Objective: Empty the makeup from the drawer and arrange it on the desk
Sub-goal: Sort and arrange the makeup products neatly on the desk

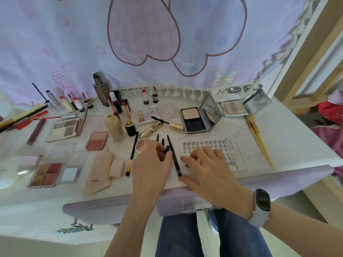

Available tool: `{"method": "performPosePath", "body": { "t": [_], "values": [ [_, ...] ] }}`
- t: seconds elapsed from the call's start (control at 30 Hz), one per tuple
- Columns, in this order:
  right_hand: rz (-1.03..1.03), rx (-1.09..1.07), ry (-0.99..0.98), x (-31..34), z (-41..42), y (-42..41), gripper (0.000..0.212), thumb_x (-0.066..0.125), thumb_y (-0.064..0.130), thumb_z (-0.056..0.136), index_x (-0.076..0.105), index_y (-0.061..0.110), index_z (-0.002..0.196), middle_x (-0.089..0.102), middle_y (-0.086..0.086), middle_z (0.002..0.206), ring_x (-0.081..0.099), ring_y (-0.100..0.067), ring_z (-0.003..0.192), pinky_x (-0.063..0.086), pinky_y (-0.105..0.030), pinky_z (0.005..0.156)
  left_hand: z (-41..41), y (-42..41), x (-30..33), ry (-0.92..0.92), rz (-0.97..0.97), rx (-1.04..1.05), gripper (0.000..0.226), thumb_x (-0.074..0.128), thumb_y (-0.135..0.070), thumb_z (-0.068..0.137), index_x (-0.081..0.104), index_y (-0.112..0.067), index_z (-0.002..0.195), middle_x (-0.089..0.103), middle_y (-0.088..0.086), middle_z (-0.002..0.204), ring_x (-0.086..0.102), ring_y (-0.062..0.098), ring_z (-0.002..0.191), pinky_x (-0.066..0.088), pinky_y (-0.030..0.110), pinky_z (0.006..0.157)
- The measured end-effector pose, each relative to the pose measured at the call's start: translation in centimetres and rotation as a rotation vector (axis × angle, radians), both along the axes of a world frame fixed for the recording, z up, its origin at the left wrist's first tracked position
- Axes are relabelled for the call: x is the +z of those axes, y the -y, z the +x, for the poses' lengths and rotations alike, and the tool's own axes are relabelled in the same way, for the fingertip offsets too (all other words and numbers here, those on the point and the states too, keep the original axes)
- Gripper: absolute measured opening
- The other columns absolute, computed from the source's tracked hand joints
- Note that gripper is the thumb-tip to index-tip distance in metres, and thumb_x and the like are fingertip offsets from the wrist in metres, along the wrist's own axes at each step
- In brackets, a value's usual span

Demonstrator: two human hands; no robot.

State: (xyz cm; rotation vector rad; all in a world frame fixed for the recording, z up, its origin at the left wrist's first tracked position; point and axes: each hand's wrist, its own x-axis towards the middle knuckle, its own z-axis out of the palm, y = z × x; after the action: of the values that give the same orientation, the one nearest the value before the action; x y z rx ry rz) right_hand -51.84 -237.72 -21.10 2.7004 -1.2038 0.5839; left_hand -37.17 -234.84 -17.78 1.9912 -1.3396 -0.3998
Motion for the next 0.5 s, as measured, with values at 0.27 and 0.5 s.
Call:
{"method": "performPosePath", "body": {
  "t": [0.27, 0.5],
  "values": [
    [0.104, 0.007, 0.287, 0.6, -3.5, 1.5, 0.029, 0.045, 0.028, 0.084, 0.066, 0.011, 0.096, 0.063, 0.000, 0.086, 0.056, -0.015, 0.077, 0.047, -0.031, 0.070, -1.9, 2.3, -0.2, 0.186, 0.013, -0.040, 0.013, 0.052, -0.029, 0.089, 0.050, -0.016, 0.086, 0.056, -0.001, 0.077, 0.050, 0.018, 0.078, 0.039, 0.029, 0.062],
    [0.184, -0.512, 0.335, 1.6, -9.4, 7.0, 0.024, 0.055, 0.011, 0.088, 0.059, 0.000, 0.109, 0.058, -0.017, 0.099, 0.053, -0.033, 0.093, 0.042, -0.040, 0.080, -2.4, 3.1, -1.4, 0.335, -0.027, -0.042, 0.017, 0.049, -0.030, 0.091, 0.057, -0.015, 0.090, 0.063, 0.001, 0.086, 0.046, 0.020, 0.087, 0.032, 0.032, 0.076]
  ]
}}
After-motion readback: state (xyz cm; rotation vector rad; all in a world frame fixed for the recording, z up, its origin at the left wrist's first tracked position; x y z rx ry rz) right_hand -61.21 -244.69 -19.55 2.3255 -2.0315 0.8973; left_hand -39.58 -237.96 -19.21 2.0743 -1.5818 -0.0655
